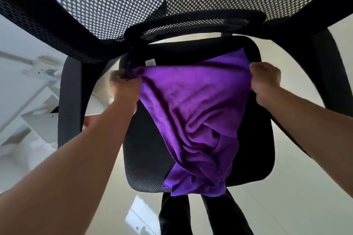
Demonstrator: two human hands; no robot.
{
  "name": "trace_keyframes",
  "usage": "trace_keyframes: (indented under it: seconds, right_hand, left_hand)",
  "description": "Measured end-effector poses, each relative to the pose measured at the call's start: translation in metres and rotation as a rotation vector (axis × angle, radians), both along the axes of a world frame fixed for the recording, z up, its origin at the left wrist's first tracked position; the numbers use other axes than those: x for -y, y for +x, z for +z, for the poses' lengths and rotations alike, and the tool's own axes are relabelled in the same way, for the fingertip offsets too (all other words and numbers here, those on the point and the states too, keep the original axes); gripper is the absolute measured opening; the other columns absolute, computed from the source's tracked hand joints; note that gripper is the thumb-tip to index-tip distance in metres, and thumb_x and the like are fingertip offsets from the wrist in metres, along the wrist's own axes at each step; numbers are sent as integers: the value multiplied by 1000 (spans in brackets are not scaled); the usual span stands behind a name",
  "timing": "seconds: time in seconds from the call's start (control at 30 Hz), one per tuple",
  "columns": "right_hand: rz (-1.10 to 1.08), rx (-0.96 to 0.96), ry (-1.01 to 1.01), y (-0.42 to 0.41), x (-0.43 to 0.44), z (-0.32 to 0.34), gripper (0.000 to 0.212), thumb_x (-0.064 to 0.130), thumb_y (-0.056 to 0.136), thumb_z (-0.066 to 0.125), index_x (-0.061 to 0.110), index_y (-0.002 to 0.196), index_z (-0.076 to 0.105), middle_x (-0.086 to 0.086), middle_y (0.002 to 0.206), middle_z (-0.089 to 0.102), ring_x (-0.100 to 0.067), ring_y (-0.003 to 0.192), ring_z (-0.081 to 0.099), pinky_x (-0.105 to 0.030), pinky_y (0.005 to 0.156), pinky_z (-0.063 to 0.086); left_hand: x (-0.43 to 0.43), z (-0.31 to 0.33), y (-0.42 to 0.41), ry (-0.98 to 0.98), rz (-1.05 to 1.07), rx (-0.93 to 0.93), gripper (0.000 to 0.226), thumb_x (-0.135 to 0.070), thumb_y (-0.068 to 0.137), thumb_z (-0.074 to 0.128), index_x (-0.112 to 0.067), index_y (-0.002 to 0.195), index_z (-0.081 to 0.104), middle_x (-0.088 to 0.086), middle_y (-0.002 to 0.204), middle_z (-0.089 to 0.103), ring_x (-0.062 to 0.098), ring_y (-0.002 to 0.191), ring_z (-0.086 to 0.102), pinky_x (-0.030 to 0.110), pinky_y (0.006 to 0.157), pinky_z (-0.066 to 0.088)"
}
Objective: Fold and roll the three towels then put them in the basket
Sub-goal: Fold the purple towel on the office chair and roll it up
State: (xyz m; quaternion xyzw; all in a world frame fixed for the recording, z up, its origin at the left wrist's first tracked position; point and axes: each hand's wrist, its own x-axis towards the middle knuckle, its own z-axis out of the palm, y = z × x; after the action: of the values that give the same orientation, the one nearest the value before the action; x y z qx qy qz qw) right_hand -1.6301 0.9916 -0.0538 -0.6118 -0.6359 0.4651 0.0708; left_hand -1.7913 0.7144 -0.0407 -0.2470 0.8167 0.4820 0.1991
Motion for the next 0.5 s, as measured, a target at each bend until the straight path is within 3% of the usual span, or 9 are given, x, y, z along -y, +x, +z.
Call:
trace_keyframes:
  seconds: [0.1,0.23,0.3,0.37,0.43,0.5]
  right_hand:
    - [118,156,-107,15,12,-8,39,47,90,56,15,67,58,-12,76,55,-26,75,54,-44,73,49]
    - [196,168,-85,49,36,-12,30,35,82,70,8,70,63,-10,67,61,-22,64,53,-32,56,38]
    - [178,221,-11,68,34,-11,23,32,82,70,11,75,66,-9,73,66,-24,69,60,-30,59,38]
    - [198,278,-24,76,24,-11,16,35,79,70,19,78,66,-1,77,66,-26,79,64,-30,67,43]
    - [218,284,-12,68,15,-12,23,48,72,71,27,78,63,8,76,63,-22,80,62,-30,70,43]
    - [195,228,26,47,9,-13,38,62,64,70,27,76,62,8,77,64,-18,76,59,-30,70,45]
  left_hand:
    - [8,-12,35,-4,0,182,21,-16,74,75,-11,82,57,16,82,64,25,71,61,41,69,55]
    - [21,-15,87,63,29,337,11,-2,83,61,-7,75,57,9,57,60,16,41,58,24,43,51]
    - [38,-16,94,-55,-36,334,6,-8,78,64,-4,75,60,13,60,59,22,51,59,36,49,56]
    - [51,-14,86,-182,-151,310,16,-19,65,67,-6,70,60,15,64,58,24,62,57,52,66,58]
    - [49,-10,66,-219,-230,287,25,-33,54,69,-13,67,61,15,66,62,24,64,58,53,72,56]
    - [37,-7,41,-170,-243,219,33,-41,52,76,-16,63,58,15,70,65,22,65,59,47,68,56]
